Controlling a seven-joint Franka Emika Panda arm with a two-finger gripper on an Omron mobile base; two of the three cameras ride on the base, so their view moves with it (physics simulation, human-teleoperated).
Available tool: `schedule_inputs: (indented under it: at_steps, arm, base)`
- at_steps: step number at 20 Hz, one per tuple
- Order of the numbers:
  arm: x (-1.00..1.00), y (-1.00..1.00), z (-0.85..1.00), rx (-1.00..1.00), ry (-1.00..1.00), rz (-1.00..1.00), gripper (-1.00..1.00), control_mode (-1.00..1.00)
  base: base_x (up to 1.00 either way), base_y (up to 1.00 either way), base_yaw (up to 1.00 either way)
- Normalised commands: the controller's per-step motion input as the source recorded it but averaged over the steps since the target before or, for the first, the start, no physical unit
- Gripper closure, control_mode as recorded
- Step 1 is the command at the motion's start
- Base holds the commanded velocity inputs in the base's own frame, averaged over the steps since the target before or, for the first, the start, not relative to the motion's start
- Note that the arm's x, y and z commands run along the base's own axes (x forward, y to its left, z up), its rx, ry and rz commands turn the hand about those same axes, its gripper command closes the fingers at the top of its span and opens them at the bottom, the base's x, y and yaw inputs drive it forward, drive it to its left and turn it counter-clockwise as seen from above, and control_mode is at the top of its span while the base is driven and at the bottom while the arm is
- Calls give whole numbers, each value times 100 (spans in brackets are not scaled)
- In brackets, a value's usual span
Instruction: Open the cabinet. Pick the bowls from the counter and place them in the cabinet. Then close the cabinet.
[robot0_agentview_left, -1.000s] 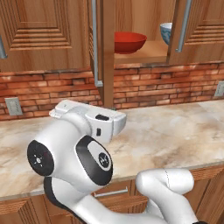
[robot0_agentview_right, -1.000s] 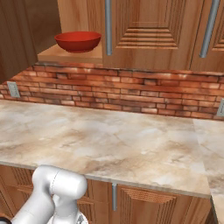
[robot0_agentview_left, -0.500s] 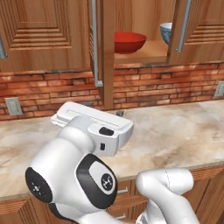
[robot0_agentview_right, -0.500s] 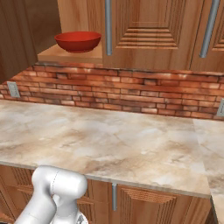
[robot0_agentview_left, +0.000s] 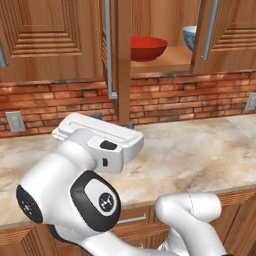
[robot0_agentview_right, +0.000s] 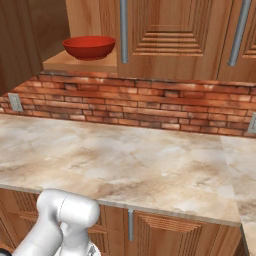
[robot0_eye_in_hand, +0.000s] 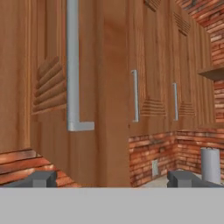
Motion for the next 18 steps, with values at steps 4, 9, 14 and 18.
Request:
schedule_inputs:
  at_steps: [4, 9, 14, 18]
  arm:
    - [14, -14, 0, 0, 2, -4, -100, -100]
    - [28, -4, 0, -1, 2, -4, -100, -100]
    - [32, -3, 0, -3, 0, -3, -100, -100]
    - [26, -10, 0, -2, 0, -3, -100, -100]
  base:
    - [0, 0, 0]
    - [0, 0, 0]
    - [0, 0, 0]
    - [0, 0, 0]
